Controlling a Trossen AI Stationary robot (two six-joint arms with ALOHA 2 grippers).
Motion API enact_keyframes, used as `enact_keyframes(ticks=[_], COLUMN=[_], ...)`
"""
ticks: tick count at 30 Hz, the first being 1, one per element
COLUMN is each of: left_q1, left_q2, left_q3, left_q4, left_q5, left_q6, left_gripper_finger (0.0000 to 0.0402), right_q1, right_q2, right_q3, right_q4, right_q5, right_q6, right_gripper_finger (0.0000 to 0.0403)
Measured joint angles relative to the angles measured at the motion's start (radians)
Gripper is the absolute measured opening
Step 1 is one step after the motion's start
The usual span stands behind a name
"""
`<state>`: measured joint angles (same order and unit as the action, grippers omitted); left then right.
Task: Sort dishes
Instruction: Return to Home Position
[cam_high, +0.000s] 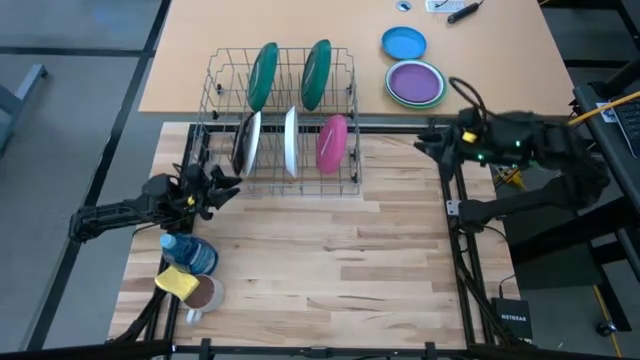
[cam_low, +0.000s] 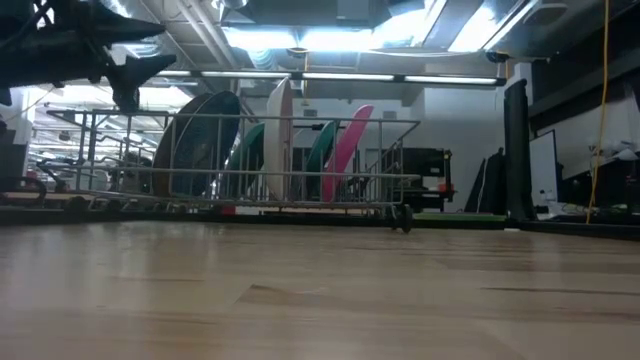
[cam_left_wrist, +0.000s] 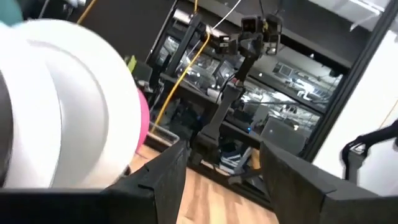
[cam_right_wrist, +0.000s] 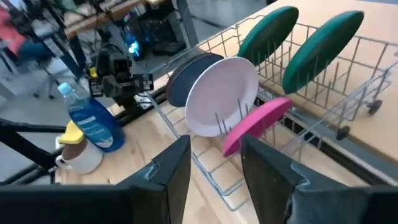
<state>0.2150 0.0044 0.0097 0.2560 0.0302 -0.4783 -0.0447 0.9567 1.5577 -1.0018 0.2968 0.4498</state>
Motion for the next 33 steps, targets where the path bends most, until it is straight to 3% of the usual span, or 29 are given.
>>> enact_keyframes(ticks=[7,12,17,22,29,33], left_q1=[0.000,0.000,0.000,0.000,0.000,-0.001], left_q2=[0.000,0.000,0.000,0.000,0.000,0.000], left_q3=[0.000,0.000,0.000,0.000,0.000,0.000], left_q4=[-0.037,-0.043,-0.077,-0.109,-0.137,-0.144], left_q5=[-0.001,-0.001,0.000,0.000,0.003,0.004], left_q6=[-0.060,-0.058,0.039,0.130,0.147,0.192], left_gripper_finger=[0.0192,0.0192,0.0192,0.0192,0.0192,0.0192], right_q1=[0.066,0.064,0.064,0.064,0.064,0.064], right_q2=[-0.252,-0.412,-0.528,-0.602,-0.786,-0.913], right_q3=[-0.491,-0.824,-1.062,-1.174,-1.202,-1.225], right_q4=[0.351,0.548,0.707,0.758,0.569,0.547], right_q5=[0.016,-0.110,-0.190,-0.202,-0.121,-0.100], right_q6=[0.081,0.220,0.341,0.347,0.328,0.262], right_gripper_finger=[0.0145,0.0145,0.0145,0.0145,0.0145,0.0145])
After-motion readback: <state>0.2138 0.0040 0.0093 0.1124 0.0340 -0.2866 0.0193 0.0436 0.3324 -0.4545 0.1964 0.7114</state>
